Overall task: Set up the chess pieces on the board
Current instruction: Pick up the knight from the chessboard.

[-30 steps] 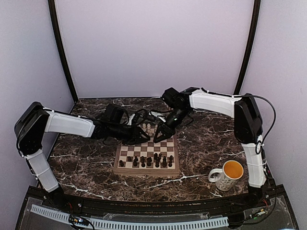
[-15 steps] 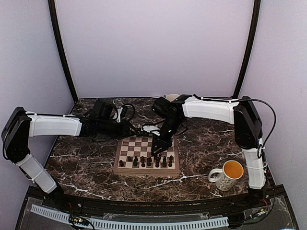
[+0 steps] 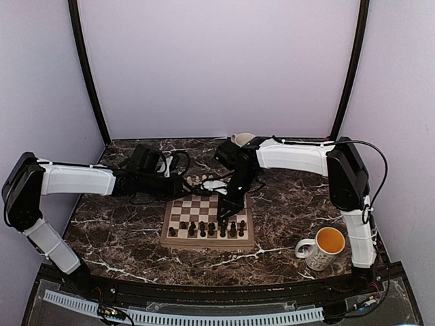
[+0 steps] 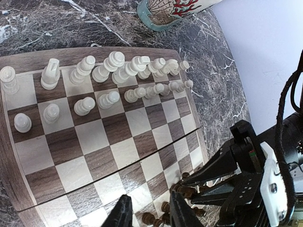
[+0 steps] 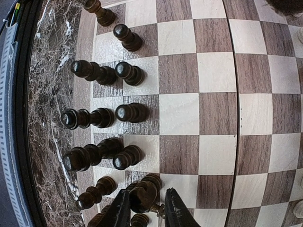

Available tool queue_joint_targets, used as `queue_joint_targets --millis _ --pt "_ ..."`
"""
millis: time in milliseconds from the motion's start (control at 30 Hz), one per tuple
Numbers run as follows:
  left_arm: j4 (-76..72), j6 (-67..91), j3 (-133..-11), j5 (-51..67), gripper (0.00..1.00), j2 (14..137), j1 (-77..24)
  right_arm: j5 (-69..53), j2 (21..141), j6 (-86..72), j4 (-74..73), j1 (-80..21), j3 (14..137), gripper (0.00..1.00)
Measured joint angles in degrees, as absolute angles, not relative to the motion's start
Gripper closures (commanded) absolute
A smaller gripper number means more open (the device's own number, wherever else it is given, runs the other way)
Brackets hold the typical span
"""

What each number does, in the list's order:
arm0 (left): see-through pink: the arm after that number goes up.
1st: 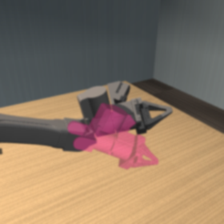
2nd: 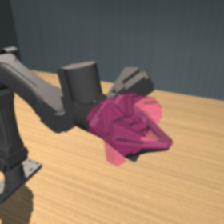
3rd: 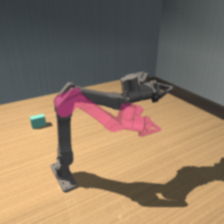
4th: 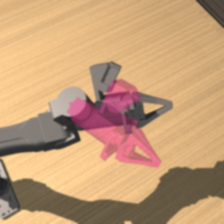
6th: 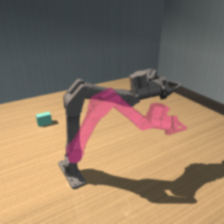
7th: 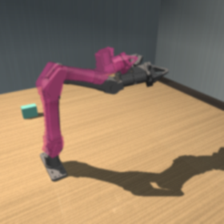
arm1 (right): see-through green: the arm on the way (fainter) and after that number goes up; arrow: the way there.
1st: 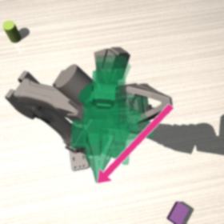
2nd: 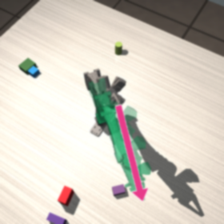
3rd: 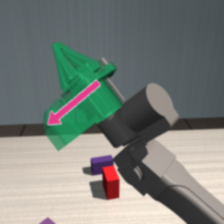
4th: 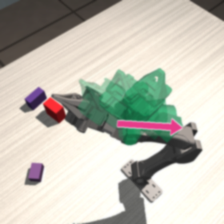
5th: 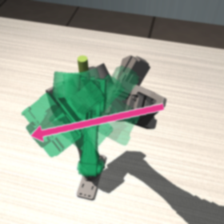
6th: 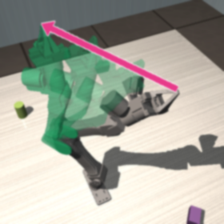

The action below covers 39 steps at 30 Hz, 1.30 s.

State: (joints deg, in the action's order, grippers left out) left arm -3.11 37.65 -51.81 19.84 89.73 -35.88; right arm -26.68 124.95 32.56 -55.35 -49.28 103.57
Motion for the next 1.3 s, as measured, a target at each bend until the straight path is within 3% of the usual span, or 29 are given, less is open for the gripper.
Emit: queue_joint_targets --millis 467,1300 --pt "-3.1 37.6 -51.0 19.7 0.71 89.0 -35.9 -25.6 125.1 32.2 -54.9 -49.5 103.8 0.89" --pt "-2.9 36.0 -49.6 17.3 0.70 86.9 -35.5 -22.7 124.4 28.9 -52.1 -47.7 105.3 0.90"
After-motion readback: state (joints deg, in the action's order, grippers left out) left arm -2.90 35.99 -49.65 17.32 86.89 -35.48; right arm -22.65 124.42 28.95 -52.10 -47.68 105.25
